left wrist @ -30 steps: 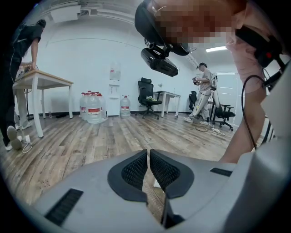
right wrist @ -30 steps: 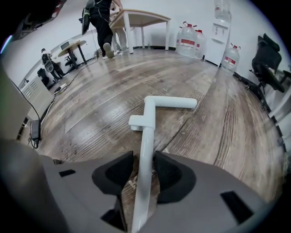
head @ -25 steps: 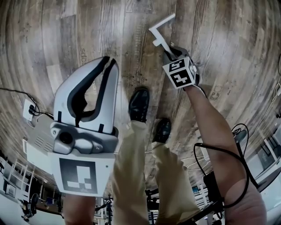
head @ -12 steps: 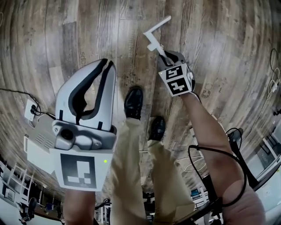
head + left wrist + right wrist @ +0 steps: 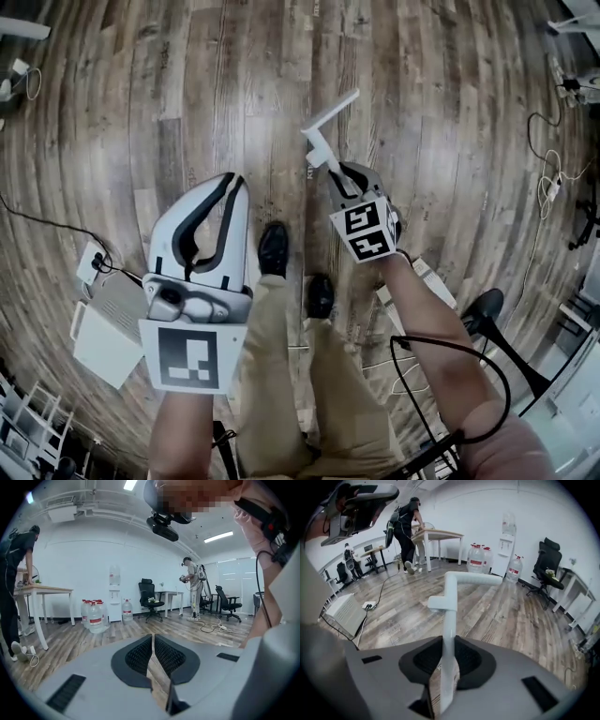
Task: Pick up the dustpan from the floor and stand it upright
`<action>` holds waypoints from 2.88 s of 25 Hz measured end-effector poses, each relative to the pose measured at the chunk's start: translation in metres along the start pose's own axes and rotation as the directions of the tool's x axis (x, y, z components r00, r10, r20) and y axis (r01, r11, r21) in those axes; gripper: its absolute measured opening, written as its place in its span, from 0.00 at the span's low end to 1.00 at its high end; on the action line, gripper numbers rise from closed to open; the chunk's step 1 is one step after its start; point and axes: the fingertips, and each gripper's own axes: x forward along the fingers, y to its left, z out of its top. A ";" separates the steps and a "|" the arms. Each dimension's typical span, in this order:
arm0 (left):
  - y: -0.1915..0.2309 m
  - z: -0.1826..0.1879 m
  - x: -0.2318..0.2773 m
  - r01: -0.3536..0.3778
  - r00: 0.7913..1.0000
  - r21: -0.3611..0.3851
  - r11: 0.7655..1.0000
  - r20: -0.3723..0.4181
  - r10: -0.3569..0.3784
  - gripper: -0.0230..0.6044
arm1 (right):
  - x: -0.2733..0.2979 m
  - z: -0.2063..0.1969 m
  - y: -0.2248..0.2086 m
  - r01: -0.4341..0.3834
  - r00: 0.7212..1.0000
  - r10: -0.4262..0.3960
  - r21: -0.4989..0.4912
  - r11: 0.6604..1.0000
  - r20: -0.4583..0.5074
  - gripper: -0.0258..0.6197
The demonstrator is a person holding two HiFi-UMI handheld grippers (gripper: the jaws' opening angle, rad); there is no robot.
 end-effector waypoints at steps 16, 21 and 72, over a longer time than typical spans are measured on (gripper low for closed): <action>-0.076 0.163 -0.094 0.008 0.995 0.032 0.999 0.097 -0.011 0.07 | -0.221 0.091 -0.034 0.093 0.966 -0.112 0.089 0.992 0.235 0.16; -0.098 0.199 -0.122 0.011 0.991 0.048 0.999 0.129 -0.018 0.07 | -0.273 0.089 -0.030 0.092 0.952 -0.116 0.094 0.991 0.284 0.16; -0.337 0.286 -0.303 0.371 0.878 0.313 0.874 0.189 -0.440 0.07 | -0.569 -0.186 0.029 0.401 0.859 -0.507 0.530 0.747 0.064 0.30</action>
